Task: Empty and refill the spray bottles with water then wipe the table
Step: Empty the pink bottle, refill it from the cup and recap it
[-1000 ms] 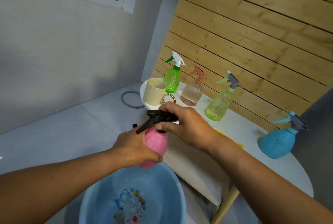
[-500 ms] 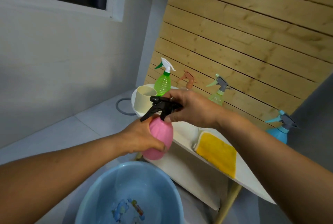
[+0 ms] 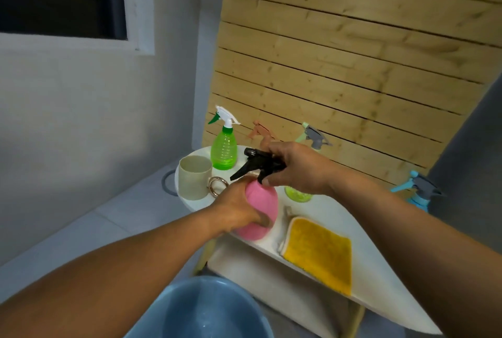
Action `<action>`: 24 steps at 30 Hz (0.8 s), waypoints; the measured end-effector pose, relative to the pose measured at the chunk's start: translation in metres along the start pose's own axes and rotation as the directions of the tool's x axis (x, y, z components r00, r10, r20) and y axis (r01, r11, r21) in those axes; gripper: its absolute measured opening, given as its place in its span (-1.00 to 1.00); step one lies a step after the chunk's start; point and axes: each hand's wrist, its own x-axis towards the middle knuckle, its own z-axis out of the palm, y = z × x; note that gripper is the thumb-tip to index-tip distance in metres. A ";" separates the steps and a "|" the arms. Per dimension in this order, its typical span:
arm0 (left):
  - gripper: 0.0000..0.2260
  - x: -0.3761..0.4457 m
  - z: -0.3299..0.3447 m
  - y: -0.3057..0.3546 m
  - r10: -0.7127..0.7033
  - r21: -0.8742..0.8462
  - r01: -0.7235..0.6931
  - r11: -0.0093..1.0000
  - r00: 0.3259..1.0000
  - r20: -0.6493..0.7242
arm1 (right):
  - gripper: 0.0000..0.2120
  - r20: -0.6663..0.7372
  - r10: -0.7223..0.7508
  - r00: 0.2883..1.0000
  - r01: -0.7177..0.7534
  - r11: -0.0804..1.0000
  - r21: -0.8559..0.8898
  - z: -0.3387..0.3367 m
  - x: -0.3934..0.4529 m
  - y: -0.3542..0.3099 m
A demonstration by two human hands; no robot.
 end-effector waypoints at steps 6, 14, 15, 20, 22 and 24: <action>-0.15 0.012 0.015 -0.013 -0.041 -0.038 0.041 0.998 0.999 -0.005 | -0.57 -0.065 0.075 0.995 -0.066 0.989 0.132 0.019 0.006 0.027; -0.13 0.015 0.032 -0.019 -0.032 -0.108 0.020 0.994 0.994 -0.108 | -0.50 -0.177 0.156 0.972 -0.131 0.981 0.144 0.031 0.007 0.032; -0.10 0.013 0.035 -0.019 -0.026 -0.080 0.015 0.997 0.990 -0.142 | -0.49 -0.201 0.174 0.964 -0.148 0.979 0.139 0.033 0.006 0.031; -0.03 0.006 0.045 -0.017 -0.029 -0.011 0.028 1.000 0.980 -0.196 | -0.40 -0.334 0.270 0.903 -0.208 0.956 0.209 0.052 -0.001 0.031; -0.05 0.004 0.041 -0.019 -0.028 -0.092 0.019 0.996 0.995 -0.100 | -0.38 -0.383 0.297 0.875 -0.188 0.936 0.296 0.061 -0.005 0.032; -0.12 0.001 0.035 -0.021 -0.008 -0.194 0.003 0.981 1.000 -0.027 | -0.39 -0.412 0.307 0.858 -0.160 0.922 0.354 0.067 -0.007 0.032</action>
